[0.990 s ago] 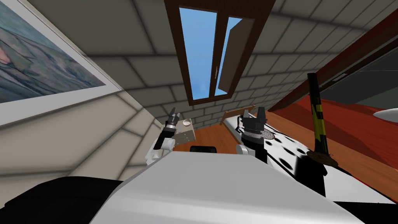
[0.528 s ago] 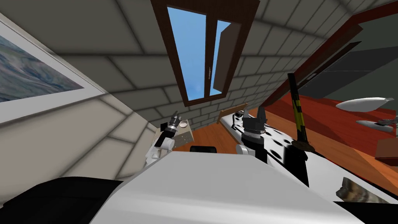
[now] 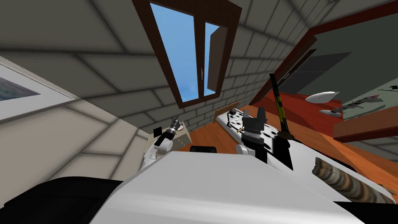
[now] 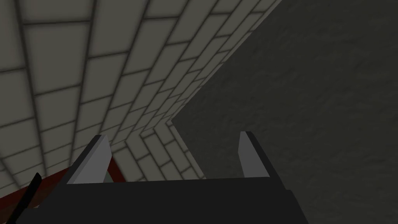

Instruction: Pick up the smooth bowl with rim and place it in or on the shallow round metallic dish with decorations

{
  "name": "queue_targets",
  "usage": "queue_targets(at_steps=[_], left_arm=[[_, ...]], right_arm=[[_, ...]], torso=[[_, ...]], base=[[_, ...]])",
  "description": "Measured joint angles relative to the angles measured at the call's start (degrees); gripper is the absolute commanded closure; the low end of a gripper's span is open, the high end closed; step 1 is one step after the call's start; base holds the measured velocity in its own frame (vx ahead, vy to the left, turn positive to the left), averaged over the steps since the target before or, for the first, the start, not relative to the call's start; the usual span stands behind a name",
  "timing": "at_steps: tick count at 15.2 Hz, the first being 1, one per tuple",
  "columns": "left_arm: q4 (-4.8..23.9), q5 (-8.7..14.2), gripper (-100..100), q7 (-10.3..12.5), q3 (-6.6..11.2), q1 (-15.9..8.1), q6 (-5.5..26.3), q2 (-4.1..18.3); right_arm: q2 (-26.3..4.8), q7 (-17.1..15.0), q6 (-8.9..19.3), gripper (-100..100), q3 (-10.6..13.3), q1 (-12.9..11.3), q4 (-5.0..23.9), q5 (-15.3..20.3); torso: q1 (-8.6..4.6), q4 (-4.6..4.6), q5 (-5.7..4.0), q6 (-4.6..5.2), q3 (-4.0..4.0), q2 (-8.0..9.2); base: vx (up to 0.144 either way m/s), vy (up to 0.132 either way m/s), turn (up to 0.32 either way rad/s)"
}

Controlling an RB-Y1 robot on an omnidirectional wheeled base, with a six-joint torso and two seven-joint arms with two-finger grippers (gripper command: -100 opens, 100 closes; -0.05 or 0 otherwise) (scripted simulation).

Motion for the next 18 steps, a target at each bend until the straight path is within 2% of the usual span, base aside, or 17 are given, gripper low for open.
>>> queue_targets(at_steps=[5,8,11,13,15,18], left_arm=[[3.15,3.58,-100,0.00,-0.40,0.42,4.88,2.42],[6.74,5.81,-100,-0.09,-1.09,0.14,7.34,3.77],[8.15,7.99,-100,0.21,-1.02,0.65,9.95,5.60],[10.54,9.56,-100,0.08,-1.43,0.50,11.77,6.55],[10.76,10.60,-100,0.19,-1.22,1.27,13.56,7.35],[12.56,13.00,-100,0.27,-1.26,2.28,16.67,9.22]], right_arm=[[0.00,0.00,0.00,0,0.00,0.00,0.00,0.00],[0.00,0.00,0.00,0,0.00,0.01,0.00,0.00],[0.00,0.00,0.00,0,0.00,0.01,0.00,0.00],[0.00,0.00,0.00,0,0.00,0.01,0.00,0.00],[0.00,0.00,0.00,0,-0.01,0.01,0.00,0.00],[0.00,0.00,0.00,0,-0.01,0.01,0.00,0.00]], torso=[[0.03,0.00,0.00,-0.02,-0.01,-0.02],[0.04,-0.01,0.00,-0.01,-0.04,-0.07],[0.05,-0.01,0.01,-0.02,-0.03,-0.05],[0.08,-0.02,0.01,-0.02,-0.07,-0.13],[0.06,-0.02,0.00,-0.03,-0.05,-0.09],[0.09,-0.03,0.01,-0.03,-0.08,-0.14]], base=[[0.040,0.003,-0.177],[0.045,0.007,-0.171],[0.050,0.010,-0.170],[0.061,0.015,-0.128],[0.053,0.017,-0.130],[0.071,0.024,-0.159]])
